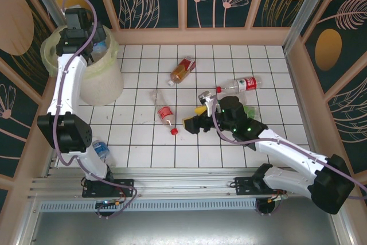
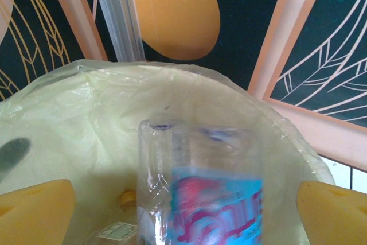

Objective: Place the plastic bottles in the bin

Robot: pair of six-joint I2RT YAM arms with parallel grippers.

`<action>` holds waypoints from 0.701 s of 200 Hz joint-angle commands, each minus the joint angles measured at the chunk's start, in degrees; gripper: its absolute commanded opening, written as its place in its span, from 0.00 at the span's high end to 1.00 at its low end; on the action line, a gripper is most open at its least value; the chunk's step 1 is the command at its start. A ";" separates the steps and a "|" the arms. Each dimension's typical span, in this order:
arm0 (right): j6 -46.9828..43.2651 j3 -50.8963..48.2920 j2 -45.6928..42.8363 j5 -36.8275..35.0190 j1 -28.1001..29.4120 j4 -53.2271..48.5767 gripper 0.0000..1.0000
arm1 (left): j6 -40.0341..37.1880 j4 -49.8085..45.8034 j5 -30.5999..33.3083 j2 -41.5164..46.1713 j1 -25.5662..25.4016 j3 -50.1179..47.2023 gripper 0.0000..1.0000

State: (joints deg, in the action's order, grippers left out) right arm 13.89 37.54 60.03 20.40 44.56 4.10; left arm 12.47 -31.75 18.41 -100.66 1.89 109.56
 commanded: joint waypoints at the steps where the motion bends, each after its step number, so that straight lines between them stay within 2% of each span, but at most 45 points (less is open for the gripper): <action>1: 0.08 -0.42 -0.90 -0.85 -0.50 1.40 0.11 | 0.28 0.11 -0.73 3.48 0.39 0.65 0.01; 39: 0.08 -0.71 -1.55 -2.00 -0.51 1.10 0.11 | 0.00 0.07 -2.79 9.04 0.35 -2.02 0.01; 73: 0.17 -0.71 -2.59 -3.80 -0.45 1.14 0.11 | 2.84 -2.23 -6.23 14.44 -0.06 -7.33 0.01; 114: 0.79 -0.10 -4.00 -5.75 -0.39 -0.50 0.12 | 5.46 -7.03 1.62 22.36 -6.31 -14.48 0.01; 140: 0.86 -0.70 -4.30 -5.47 -0.29 -0.41 0.12 | 8.94 -10.18 3.76 28.53 -9.88 -20.18 0.01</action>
State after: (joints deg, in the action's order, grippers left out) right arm 14.09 37.54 56.90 15.88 44.45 4.01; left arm 17.21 -37.36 18.52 -77.56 -5.65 93.41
